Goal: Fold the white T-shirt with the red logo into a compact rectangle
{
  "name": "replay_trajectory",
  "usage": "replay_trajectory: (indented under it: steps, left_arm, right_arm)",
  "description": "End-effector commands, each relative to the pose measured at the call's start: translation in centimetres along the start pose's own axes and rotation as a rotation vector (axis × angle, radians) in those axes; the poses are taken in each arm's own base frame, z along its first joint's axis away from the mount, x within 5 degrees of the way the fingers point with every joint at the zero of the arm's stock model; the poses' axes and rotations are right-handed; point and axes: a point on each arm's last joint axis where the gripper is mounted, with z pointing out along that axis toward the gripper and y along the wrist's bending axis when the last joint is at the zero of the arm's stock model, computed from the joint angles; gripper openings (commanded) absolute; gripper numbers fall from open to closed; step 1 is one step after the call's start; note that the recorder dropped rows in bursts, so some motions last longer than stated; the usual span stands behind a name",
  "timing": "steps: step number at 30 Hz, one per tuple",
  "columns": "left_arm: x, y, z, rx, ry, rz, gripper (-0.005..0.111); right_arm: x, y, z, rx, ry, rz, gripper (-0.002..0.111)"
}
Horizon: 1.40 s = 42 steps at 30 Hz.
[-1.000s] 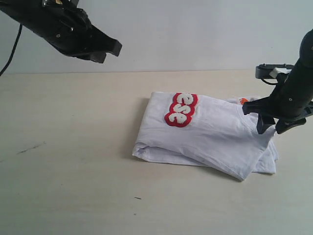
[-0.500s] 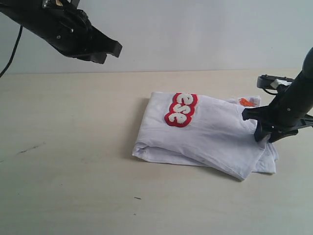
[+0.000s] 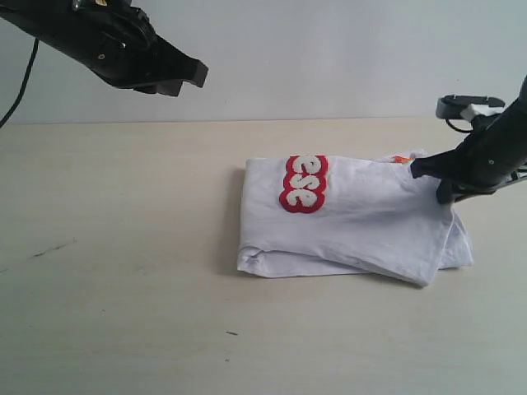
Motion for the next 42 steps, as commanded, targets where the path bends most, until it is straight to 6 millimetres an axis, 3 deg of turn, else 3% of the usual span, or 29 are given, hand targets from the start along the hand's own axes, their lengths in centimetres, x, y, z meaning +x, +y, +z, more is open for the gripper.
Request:
replay_trajectory:
  steps: [1,4,10,17,20,23,27,32,34,42]
  left_arm:
    - [-0.4,0.1,-0.4,-0.006,-0.05,0.005,0.008]
    - [-0.6,0.1,-0.4,-0.007,-0.066,0.015,0.008]
    - [-0.7,0.1,-0.4,-0.008,-0.078,0.023,0.008]
    - [-0.6,0.1,-0.4,-0.008,-0.074,0.026,0.008]
    - [-0.6,0.1,-0.4,-0.008,-0.064,0.058,0.008]
    - [-0.5,0.1,-0.4,-0.008,-0.06,0.064,0.008]
    - [-0.5,0.1,-0.4,-0.008,-0.053,0.081,0.008]
    - [-0.8,0.0,-1.9,-0.01,-0.079,0.099,0.005]
    - [-0.9,0.0,-3.2,-0.016,-0.132,0.099,0.0]
    - [0.6,0.3,-9.5,-0.046,-0.362,0.049,0.0]
  right_arm:
    - [-1.8,0.0,-2.9,0.032,-0.189,-0.062,0.0]
    - [-2.4,-0.1,-3.5,0.054,-0.253,-0.083,0.002]
    - [-3.8,-0.5,-2.7,0.094,-0.37,-0.105,0.024]
    - [-5.8,-0.8,-0.7,0.112,-0.382,-0.163,0.025]
    - [-6.3,-0.6,-1.1,0.089,-0.345,-0.147,0.027]
    - [-6.4,-0.3,-2.4,0.061,-0.295,-0.126,0.021]
    - [-5.6,-0.1,-3.0,0.043,-0.247,-0.114,0.0]
    - [-4.4,0.2,-5.8,0.063,-0.364,-0.092,0.0]
    - [-3.6,0.3,-7.8,0.074,-0.436,-0.081,0.0]
    - [0.1,1.3,-15.8,0.062,-0.678,0.004,0.0]
